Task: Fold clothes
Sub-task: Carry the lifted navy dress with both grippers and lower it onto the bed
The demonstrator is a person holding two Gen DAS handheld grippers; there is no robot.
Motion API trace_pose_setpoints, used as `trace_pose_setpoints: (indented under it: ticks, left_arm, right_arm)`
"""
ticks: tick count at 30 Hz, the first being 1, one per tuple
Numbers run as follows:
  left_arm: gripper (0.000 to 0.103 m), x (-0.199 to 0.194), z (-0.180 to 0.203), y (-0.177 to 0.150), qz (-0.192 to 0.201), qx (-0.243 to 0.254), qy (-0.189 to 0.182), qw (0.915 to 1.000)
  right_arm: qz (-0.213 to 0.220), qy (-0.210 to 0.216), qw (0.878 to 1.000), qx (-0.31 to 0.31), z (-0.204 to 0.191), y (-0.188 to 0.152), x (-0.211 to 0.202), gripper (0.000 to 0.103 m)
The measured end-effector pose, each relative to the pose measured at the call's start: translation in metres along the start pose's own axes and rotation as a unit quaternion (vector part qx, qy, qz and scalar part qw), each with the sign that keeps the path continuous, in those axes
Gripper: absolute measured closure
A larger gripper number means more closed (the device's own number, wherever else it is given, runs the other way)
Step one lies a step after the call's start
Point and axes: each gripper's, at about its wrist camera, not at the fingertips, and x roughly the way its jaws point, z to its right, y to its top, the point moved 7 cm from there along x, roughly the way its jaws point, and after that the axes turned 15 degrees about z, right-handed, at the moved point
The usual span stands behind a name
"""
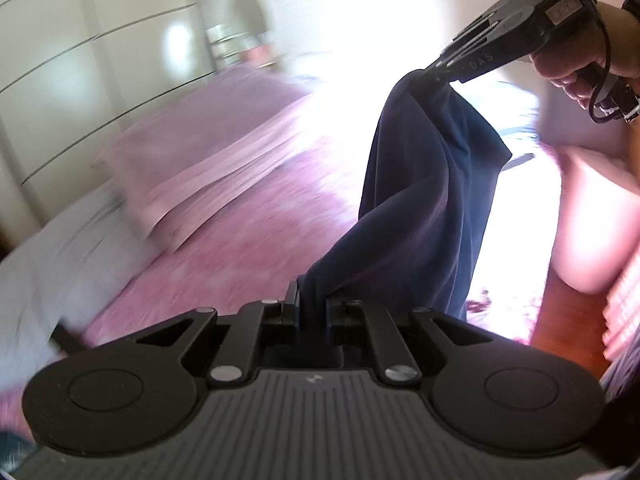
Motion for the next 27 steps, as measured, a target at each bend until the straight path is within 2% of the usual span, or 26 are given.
trace_pose_setpoints:
  ticks: [3,6,10,14,16,19,20,24,27]
  left_arm:
    - [0.095,0.003,0.004,0.015,0.016,0.034,-0.042,0.9984]
    - [0.095,0.001,0.005,0.030,0.040,0.072,-0.071,0.9940]
    - [0.095,-0.010,-0.010,0.055,0.078,0.101,-0.087,0.9880]
    - [0.095,-0.018,-0.032,0.078,0.089,0.085,-0.087,0.9886]
    - [0.094,-0.017,-0.045,0.088,0.087,0.072,-0.084,0.9901]
    - [0.094,-0.016,-0.060,0.098,0.064,0.047,-0.070,0.9944]
    - [0.094,0.000,-0.072,0.096,0.051,0.036,-0.062,0.9961]
    - [0.091,0.059,-0.116,0.079,-0.009,-0.015,-0.017,0.9997]
    - [0.081,0.140,-0.163,0.033,-0.086,-0.069,0.049,0.9927]
  right_arm:
    - [-0.009,-0.050,0.998,0.034,0.020,-0.011,-0.040,0.097]
    - [-0.011,-0.083,0.995,0.058,0.018,-0.014,-0.077,0.097]
    - [0.003,-0.112,0.992,0.063,0.005,0.003,-0.127,0.097]
    - [0.025,-0.124,0.989,0.081,-0.002,0.034,-0.160,0.097]
    - [0.033,-0.121,0.988,0.086,0.004,0.052,-0.162,0.097]
    - [0.031,-0.105,0.990,0.093,0.014,0.074,-0.138,0.097]
    - [0.026,-0.096,0.991,0.092,0.019,0.077,-0.121,0.097]
    - [-0.004,-0.053,0.996,0.077,0.050,0.076,-0.028,0.096]
    - [-0.042,-0.015,0.997,0.062,0.085,0.048,0.072,0.090]
